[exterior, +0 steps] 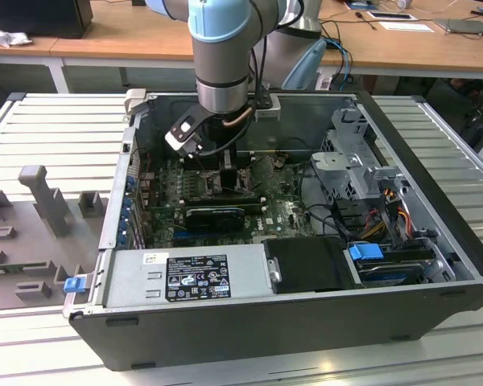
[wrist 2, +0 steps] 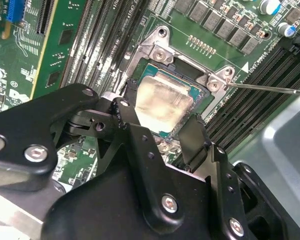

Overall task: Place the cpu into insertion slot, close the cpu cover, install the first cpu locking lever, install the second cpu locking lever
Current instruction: 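Place the cpu into insertion slot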

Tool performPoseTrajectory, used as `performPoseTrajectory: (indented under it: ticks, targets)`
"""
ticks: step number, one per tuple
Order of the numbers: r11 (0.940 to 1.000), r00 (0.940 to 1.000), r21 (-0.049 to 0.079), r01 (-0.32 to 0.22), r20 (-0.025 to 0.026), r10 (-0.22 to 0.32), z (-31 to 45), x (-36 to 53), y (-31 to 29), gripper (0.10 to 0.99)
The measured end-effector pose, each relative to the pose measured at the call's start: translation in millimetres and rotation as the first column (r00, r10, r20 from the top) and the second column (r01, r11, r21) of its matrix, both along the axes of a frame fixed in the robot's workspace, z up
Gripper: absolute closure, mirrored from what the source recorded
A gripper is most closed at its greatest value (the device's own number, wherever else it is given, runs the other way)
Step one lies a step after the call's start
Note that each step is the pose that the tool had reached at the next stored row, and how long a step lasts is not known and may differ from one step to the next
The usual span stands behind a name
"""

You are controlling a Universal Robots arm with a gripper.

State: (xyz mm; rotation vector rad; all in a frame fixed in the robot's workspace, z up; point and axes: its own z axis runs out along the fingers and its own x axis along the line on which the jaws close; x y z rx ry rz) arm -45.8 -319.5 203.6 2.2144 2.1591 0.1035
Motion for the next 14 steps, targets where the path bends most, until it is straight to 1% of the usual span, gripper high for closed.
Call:
performPoseTrajectory:
  ticks: [2,14]
  targets:
    - [1.0000,1.0000,0.001,0.000,0.0000,0.000,-0.3,0.0,1.4,0.482]
    - [1.0000,1.0000,0.003,0.000,0.0000,0.000,-0.7,0.6,3.1,0.482]
